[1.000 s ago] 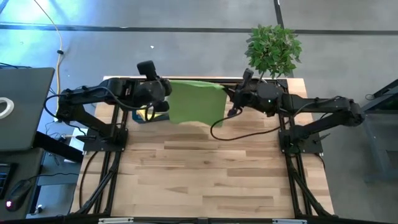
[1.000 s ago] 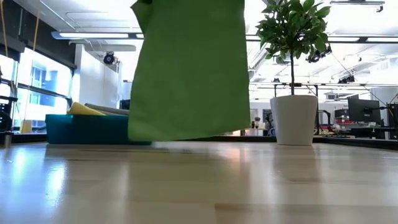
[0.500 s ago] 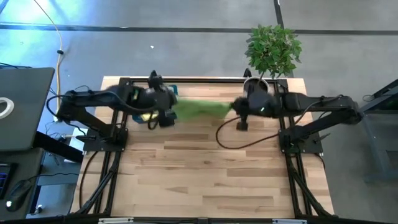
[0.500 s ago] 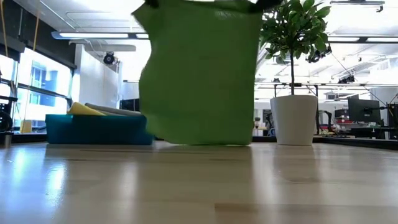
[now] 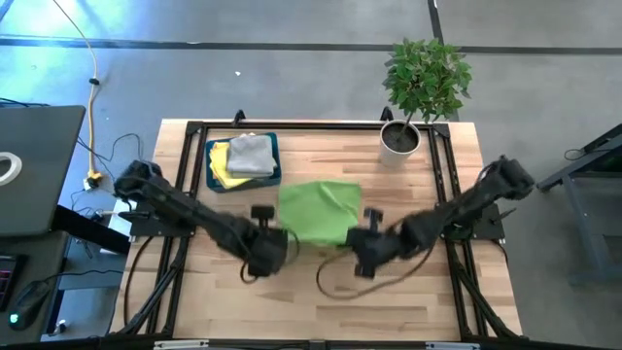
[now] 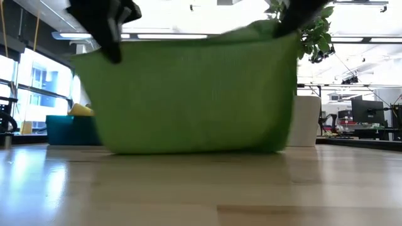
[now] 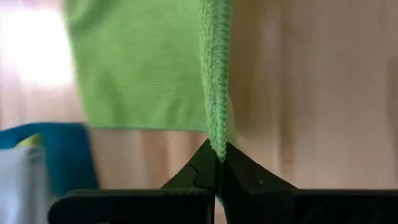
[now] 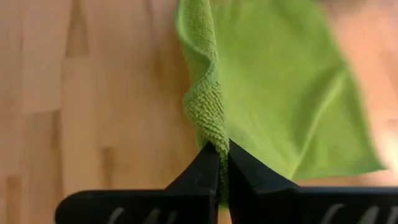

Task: Fold microfiber towels
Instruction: Fold the green microfiber cloth

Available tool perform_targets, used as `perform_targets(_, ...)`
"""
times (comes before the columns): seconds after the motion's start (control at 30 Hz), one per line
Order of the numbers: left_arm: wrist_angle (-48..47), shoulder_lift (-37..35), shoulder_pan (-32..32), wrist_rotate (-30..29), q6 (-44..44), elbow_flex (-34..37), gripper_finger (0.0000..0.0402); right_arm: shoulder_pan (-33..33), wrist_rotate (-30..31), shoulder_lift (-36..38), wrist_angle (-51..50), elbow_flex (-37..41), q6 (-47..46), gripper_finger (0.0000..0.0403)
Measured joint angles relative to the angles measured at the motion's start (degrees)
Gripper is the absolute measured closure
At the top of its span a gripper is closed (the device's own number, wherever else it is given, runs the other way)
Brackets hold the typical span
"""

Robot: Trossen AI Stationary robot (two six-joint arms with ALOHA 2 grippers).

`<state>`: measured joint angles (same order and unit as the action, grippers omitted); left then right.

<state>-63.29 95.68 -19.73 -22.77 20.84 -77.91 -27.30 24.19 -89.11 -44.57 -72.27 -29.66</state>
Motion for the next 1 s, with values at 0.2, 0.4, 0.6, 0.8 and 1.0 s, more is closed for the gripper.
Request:
perform_targets(0.2,5.15,5.67,-4.70,8.74,-2.47,-0.18,0.0401,-5.79,-0.49,-10.50,5.51,0.00,-15.02,0.0403)
perform_targets(0.4,7.49,6.51,-4.61,18.11,-2.88,-0.24,0.0401,-9.05,-5.95,-16.12,16.79,0.02,-20.85,0.0403)
perform_targets(0.6,8.61,6.65,-3.09,33.22,-3.44,-0.24,0.0401,-9.91,-6.85,-17.47,24.20,0.02,-22.13,0.0403)
perform_targets(0.8,13.57,6.68,-4.75,36.92,-7.71,-0.26,0.0401,-11.08,-10.15,-17.68,30.17,-0.02,-24.77,0.0403)
perform_targets(1.0,9.44,6.68,-4.29,25.43,-9.44,-0.29,0.0401,-11.01,-8.19,-17.93,20.80,0.01,-29.44,0.0403)
